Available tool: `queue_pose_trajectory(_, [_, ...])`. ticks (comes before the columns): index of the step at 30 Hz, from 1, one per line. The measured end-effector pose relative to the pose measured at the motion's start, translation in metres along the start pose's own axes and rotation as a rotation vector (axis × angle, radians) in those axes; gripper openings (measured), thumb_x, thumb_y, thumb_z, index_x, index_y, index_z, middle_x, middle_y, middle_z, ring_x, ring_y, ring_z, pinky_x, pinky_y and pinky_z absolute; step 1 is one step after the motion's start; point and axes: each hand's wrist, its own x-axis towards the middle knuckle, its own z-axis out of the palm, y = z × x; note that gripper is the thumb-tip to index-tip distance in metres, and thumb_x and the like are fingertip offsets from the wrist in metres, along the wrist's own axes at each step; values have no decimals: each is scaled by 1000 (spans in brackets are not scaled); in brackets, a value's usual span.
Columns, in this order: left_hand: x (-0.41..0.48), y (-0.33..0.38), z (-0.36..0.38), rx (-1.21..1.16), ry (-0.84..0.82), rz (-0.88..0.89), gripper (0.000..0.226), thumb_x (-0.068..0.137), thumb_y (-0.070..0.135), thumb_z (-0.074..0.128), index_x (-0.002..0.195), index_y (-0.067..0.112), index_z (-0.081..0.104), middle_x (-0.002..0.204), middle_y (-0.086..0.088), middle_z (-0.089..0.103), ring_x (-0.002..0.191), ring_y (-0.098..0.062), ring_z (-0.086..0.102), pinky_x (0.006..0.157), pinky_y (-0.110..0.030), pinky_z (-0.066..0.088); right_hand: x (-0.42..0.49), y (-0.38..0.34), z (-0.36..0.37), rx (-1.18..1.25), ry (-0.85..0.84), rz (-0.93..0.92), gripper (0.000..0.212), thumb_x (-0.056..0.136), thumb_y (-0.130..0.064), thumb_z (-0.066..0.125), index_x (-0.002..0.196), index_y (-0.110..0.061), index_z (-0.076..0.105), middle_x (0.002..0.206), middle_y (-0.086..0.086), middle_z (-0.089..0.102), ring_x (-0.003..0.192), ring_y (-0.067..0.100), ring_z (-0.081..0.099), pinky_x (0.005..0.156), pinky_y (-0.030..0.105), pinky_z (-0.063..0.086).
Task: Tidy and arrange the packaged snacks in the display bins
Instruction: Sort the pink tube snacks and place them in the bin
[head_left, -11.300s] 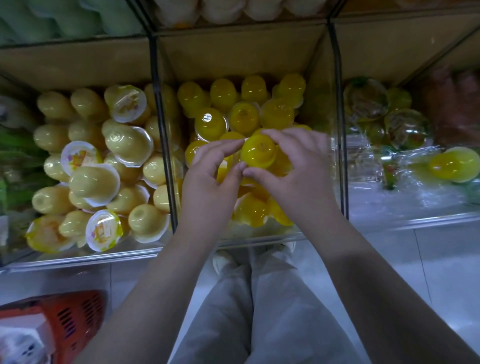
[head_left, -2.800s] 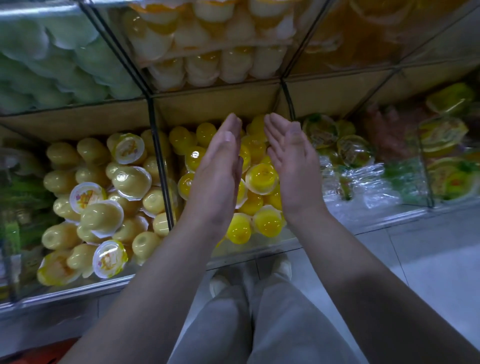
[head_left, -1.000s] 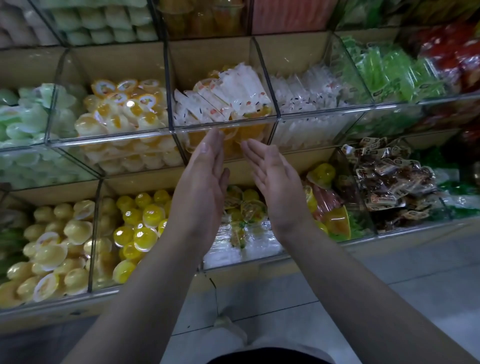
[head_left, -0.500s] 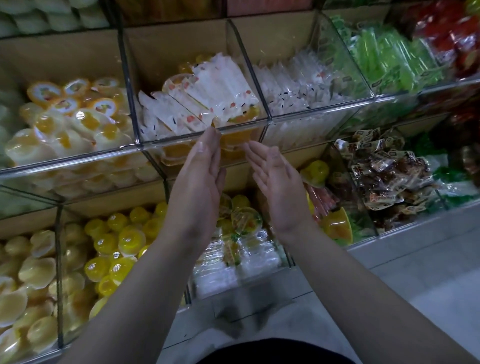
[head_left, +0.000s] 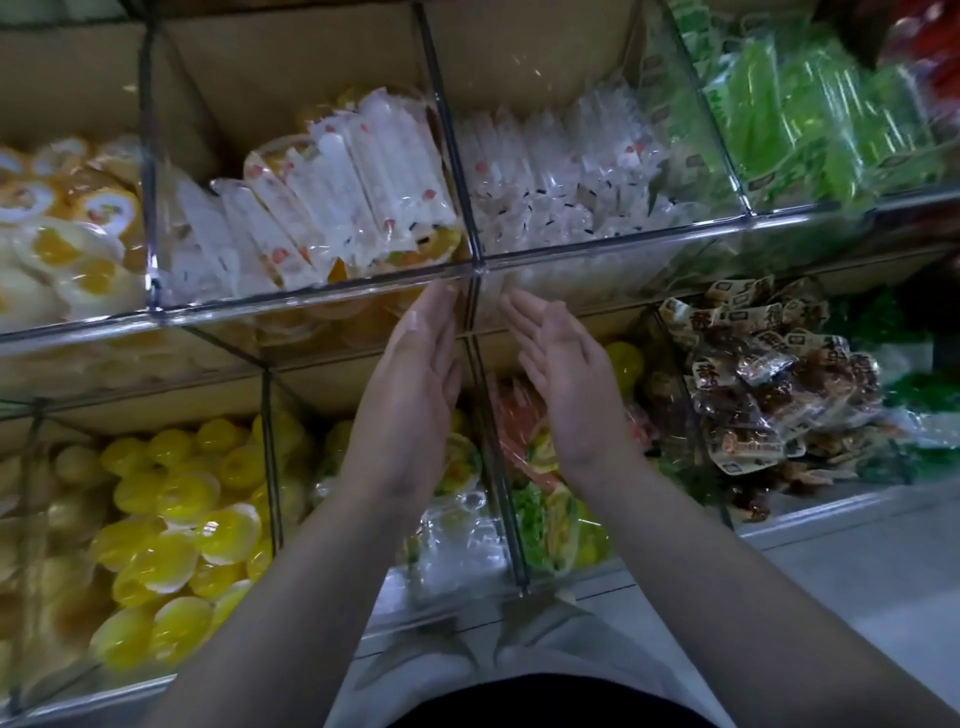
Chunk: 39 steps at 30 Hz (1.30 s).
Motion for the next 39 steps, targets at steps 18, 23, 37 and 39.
queue_pose_trajectory(18, [46, -72, 96, -47, 72, -146, 71, 90, 53, 26, 152, 19, 24, 156, 7, 30, 136, 0, 32, 113, -25, 24, 38, 47, -114, -25, 55, 121, 47, 88, -53, 39, 126, -28, 53, 133, -5, 58, 124, 2, 52, 108, 25, 39])
queue_pose_trajectory(23, [60, -97, 108, -57, 114, -190, 53, 102, 41, 20, 152, 23, 24, 156, 8, 30, 142, -6, 27, 111, -23, 24, 47, 61, -142, -46, 84, 150, 31, 93, -54, 42, 109, -34, 60, 119, -15, 64, 116, -2, 56, 99, 19, 41])
queue_pose_trajectory(37, [82, -161, 88, 5, 223, -341, 58, 99, 56, 36, 145, 21, 41, 137, 7, 53, 123, -5, 52, 87, -22, 43, 47, 97, -149, -250, -19, 460, 29, 96, -57, 39, 106, -38, 59, 119, -8, 62, 115, 13, 57, 105, 43, 44])
queue_pose_trajectory(39, [82, -165, 86, -33, 218, -367, 47, 103, 48, 28, 141, 27, 45, 124, 18, 56, 113, 5, 54, 83, -18, 42, 48, 100, -145, -295, -46, 505, 29, 98, -51, 42, 115, -32, 58, 119, -5, 62, 114, 14, 57, 102, 39, 45])
